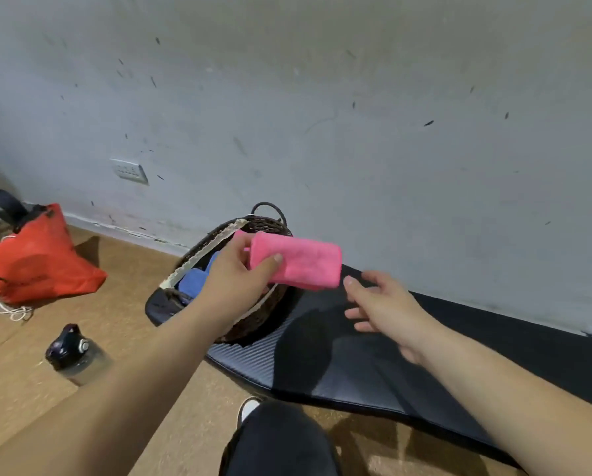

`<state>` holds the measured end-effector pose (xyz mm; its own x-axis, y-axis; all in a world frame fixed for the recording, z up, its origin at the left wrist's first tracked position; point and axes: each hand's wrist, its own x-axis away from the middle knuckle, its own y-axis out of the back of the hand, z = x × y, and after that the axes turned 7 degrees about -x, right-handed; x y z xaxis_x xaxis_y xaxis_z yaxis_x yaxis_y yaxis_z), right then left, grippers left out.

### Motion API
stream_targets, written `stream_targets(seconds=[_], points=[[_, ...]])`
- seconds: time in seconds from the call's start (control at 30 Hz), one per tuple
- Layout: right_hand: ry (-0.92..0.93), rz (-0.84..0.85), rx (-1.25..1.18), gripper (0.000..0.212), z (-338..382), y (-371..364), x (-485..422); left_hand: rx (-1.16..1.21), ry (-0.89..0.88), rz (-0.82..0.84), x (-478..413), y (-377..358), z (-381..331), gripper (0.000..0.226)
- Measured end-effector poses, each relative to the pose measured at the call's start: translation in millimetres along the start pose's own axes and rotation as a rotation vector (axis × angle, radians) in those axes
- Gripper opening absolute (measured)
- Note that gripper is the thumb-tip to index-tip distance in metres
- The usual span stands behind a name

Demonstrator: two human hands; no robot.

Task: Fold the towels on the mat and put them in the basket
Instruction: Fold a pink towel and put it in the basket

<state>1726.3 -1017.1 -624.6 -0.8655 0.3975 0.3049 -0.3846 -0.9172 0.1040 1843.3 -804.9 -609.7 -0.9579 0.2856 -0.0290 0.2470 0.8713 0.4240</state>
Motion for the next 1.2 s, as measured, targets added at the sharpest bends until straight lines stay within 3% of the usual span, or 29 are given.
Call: stream_targets(seconds=[0.13, 0.27, 0.43, 0.57, 0.67, 0.73, 0.83, 0.97, 1.2], points=[[0.025, 0.054, 0.044, 0.068, 38.5, -34.5, -19.2, -0.067, 0.033, -0.146, -48.0, 40.9, 12.2, 0.038], [0.027, 0.100, 0.081, 0.067, 49.1, -57.9, -31.2, -0.098, 0.062, -0.081, -86.5, 53.4, 27.1, 0.045], [-0.020, 0.088, 0.147, 0.066, 37.7, -63.7, -47.9, -0.139, 0.147, 0.071, -124.4, 45.7, 47.7, 0.029], [-0.048, 0.077, 0.162, 0.065, 29.6, -60.7, -55.0, -0.732, 0.071, 0.085, -147.7, 27.7, 72.3, 0.038], [-0.045, 0.082, 0.172, 0.064, 28.1, -58.9, -57.9, -1.127, -0.186, -0.040, -154.5, 17.6, 80.4, 0.045], [-0.037, 0.081, 0.168, 0.063, 29.2, -58.9, -59.8, -1.243, -0.384, -0.019, -153.8, 5.6, 78.7, 0.049], [-0.035, 0.075, 0.153, 0.061, 29.9, -59.7, -62.8, -1.163, -0.374, 0.104, -145.2, -11.4, 73.6, 0.037], [-0.052, 0.073, 0.152, 0.060, 26.7, -59.1, -63.6, -1.354, -0.318, 0.273, -142.0, -19.4, 92.8, 0.049], [-0.062, 0.090, 0.171, 0.055, 23.4, -45.7, -53.2, -1.384, -0.244, 0.384, -138.4, -17.8, 92.4, 0.055]])
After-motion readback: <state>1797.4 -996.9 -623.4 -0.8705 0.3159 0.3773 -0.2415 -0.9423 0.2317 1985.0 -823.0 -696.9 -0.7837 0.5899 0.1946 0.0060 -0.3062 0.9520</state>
